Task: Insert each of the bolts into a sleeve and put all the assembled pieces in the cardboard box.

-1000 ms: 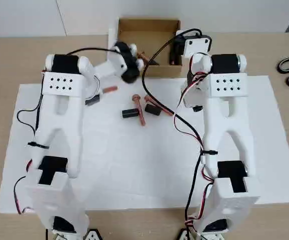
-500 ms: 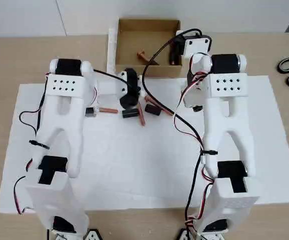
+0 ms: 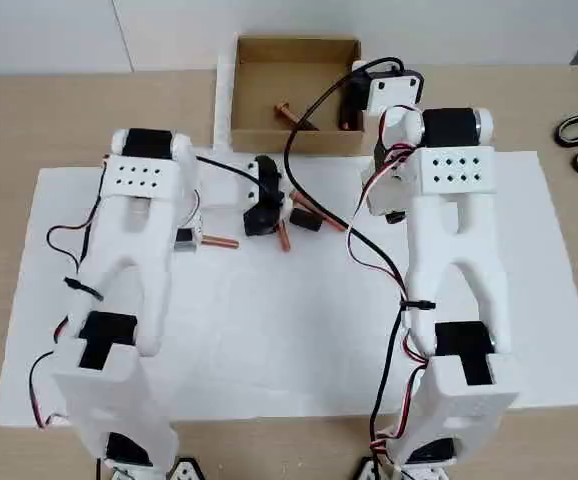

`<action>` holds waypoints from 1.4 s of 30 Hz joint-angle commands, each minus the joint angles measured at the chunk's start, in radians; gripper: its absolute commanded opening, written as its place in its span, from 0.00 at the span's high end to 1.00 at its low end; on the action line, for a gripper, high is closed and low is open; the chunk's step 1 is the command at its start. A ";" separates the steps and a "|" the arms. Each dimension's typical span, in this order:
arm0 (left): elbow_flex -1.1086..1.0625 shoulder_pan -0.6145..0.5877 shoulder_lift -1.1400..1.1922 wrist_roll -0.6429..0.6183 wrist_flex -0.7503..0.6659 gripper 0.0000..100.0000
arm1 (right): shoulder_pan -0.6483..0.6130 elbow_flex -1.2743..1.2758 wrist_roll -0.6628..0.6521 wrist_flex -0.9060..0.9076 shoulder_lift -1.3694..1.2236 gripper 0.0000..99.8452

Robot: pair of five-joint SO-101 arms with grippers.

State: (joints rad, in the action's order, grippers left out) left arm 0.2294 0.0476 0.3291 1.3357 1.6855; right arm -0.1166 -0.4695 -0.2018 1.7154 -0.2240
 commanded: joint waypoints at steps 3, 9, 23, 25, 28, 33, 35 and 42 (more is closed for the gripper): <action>-0.047 0.032 -0.006 0.173 -0.074 0.99 | -0.007 -0.003 0.003 0.008 0.059 1.00; -0.051 0.035 -0.006 0.127 -0.106 0.87 | -0.007 -0.003 0.003 0.008 0.058 1.00; 0.013 0.012 -0.017 -0.072 -0.163 0.84 | -0.007 -0.003 0.003 0.008 0.058 1.00; 0.067 -0.023 -0.015 -0.150 -0.166 0.84 | -0.007 -0.003 0.003 0.007 0.058 1.00; 0.137 -0.092 -0.011 -0.259 -0.166 0.84 | -0.007 -0.003 0.003 0.007 0.058 1.00; 0.197 -0.175 -0.017 -0.422 -0.158 0.84 | -0.007 -0.003 0.005 0.007 0.058 1.00; 0.232 -0.195 -0.017 -0.526 -0.133 0.84 | -0.007 -0.003 0.005 0.007 0.059 1.00; 0.512 -0.181 -0.017 -1.191 0.069 0.84 | -0.007 -0.003 0.008 0.007 0.065 1.00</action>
State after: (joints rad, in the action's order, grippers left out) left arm 0.6068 -0.1396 0.3322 0.4841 1.6947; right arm -0.1166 -0.4695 -0.2018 1.7154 -0.2240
